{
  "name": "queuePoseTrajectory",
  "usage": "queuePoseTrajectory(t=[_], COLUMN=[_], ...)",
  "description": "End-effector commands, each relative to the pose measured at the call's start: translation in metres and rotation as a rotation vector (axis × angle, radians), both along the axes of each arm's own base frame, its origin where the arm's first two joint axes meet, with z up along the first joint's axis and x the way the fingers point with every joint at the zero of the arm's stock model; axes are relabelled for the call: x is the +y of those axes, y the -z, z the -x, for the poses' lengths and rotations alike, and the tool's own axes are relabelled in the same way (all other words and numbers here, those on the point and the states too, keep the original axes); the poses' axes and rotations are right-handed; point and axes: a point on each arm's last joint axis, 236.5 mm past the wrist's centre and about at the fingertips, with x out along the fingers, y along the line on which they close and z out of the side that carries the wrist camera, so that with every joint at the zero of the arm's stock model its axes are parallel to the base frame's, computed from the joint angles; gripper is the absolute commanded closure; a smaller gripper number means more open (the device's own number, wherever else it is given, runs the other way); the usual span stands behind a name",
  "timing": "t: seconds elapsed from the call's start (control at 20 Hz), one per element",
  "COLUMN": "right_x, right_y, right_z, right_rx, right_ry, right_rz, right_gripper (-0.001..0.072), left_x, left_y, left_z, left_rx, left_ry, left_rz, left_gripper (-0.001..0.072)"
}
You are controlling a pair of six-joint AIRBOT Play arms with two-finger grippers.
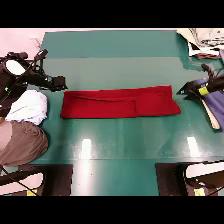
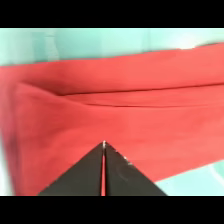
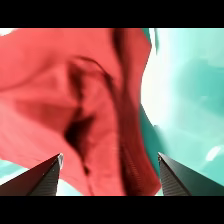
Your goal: Fold the shirts.
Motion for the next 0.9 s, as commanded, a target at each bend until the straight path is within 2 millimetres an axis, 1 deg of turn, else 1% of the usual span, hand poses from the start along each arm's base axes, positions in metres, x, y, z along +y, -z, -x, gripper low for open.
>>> queuePoseTrajectory(t=[0.0,0.15,0.2,0.25,0.3,0.4,0.45,0.5,0.55,0.65,0.7,0.75,0.85], right_x=[0.006,0.035,0.044,0.052,0.059,0.069,0.074,0.076,0.078,0.080,0.078,0.077,0.083], right_y=[0.030,0.053,0.060,0.064,0.067,0.064,0.058,0.051,0.042,0.016,0.000,-0.019,-0.061], right_z=[0.005,0.002,0.001,-0.002,-0.006,-0.012,-0.012,-0.011,-0.010,-0.009,-0.013,-0.019,-0.027], right_rx=[-0.009,0.011,0.022,0.020,0.008,-0.020,-0.026,-0.030,-0.029,-0.044,-0.072,-0.117,-0.201], right_ry=[0.070,0.048,0.028,0.009,-0.008,-0.049,-0.082,-0.110,-0.136,-0.183,-0.181,-0.180,-0.184], right_rz=[-0.145,-0.227,-0.223,-0.215,-0.200,-0.183,-0.190,-0.204,-0.220,-0.238,-0.225,-0.199,-0.156], right_gripper=[0.0040,0.0053,0.0075,0.0127,0.0199,0.0346,0.0439,0.0586,0.0694,0.0694,0.0694,0.0695,0.0694], left_x=[-0.027,-0.064,-0.078,-0.090,-0.104,-0.131,-0.144,-0.159,-0.174,-0.206,-0.223,-0.238,-0.265], left_y=[-0.007,-0.015,-0.017,-0.018,-0.015,-0.003,0.003,0.010,0.017,0.033,0.041,0.048,0.063], left_z=[0.001,-0.004,-0.006,-0.005,-0.004,-0.001,-0.001,-0.002,-0.004,-0.007,-0.009,-0.010,-0.012], left_rx=[-0.020,-0.076,-0.099,-0.108,-0.101,-0.078,-0.066,-0.054,-0.044,-0.021,-0.011,-0.006,0.006], left_ry=[0.038,0.055,0.067,0.077,0.094,0.149,0.174,0.200,0.225,0.278,0.304,0.324,0.360], left_rz=[0.025,0.051,0.059,0.068,0.074,0.073,0.074,0.075,0.074,0.076,0.078,0.082,0.088], left_gripper=[0.0686,0.0686,0.0686,0.0686,0.0686,0.0686,0.0686,0.0686,0.0686,0.0686,0.0686,0.0687,0.0686])
